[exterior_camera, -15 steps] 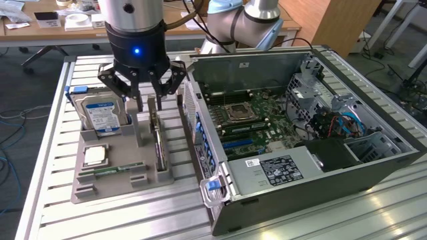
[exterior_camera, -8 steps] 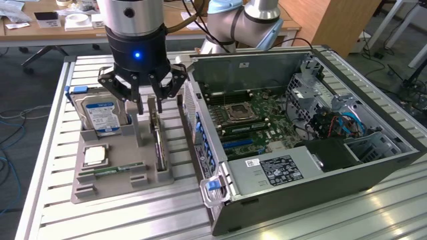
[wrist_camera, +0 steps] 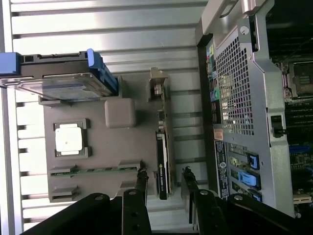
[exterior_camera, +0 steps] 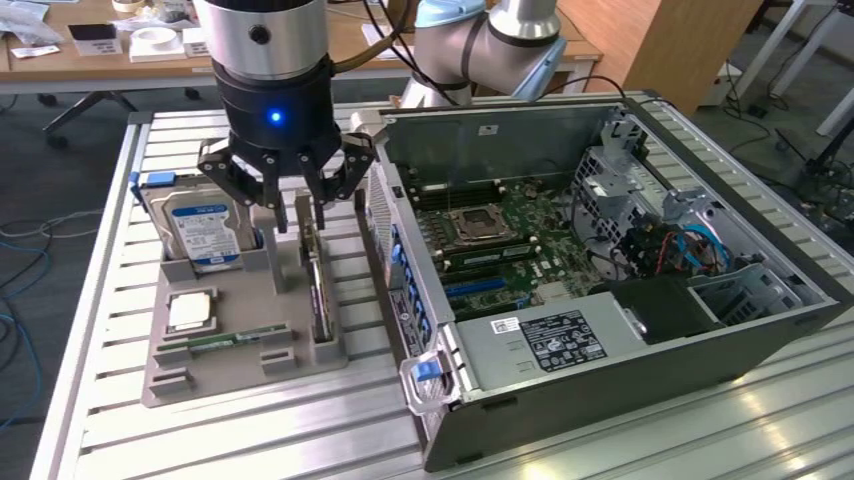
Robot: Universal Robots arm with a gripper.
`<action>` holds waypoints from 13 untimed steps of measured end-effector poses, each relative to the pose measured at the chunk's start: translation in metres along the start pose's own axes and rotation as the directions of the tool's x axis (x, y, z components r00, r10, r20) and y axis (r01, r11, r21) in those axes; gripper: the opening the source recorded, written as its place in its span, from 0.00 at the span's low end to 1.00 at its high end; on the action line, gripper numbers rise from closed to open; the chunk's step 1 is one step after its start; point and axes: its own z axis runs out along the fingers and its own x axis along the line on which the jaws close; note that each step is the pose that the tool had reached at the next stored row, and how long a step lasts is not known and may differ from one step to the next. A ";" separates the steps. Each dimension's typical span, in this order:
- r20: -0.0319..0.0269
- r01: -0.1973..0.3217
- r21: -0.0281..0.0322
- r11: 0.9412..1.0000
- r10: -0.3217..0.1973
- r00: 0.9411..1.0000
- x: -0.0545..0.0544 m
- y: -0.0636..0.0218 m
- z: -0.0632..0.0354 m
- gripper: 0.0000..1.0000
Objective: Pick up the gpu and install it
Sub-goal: 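Pick up the gpu and move the gpu toward the slot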
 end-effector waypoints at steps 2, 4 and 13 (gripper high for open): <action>0.000 0.000 0.000 1.000 0.000 1.000 0.000 0.0000 0.0000 0.42; 0.000 0.000 0.000 1.000 0.000 1.000 0.000 -0.0001 0.0011 0.42; 0.000 0.000 0.000 1.000 0.000 1.000 0.000 -0.0035 0.0041 0.42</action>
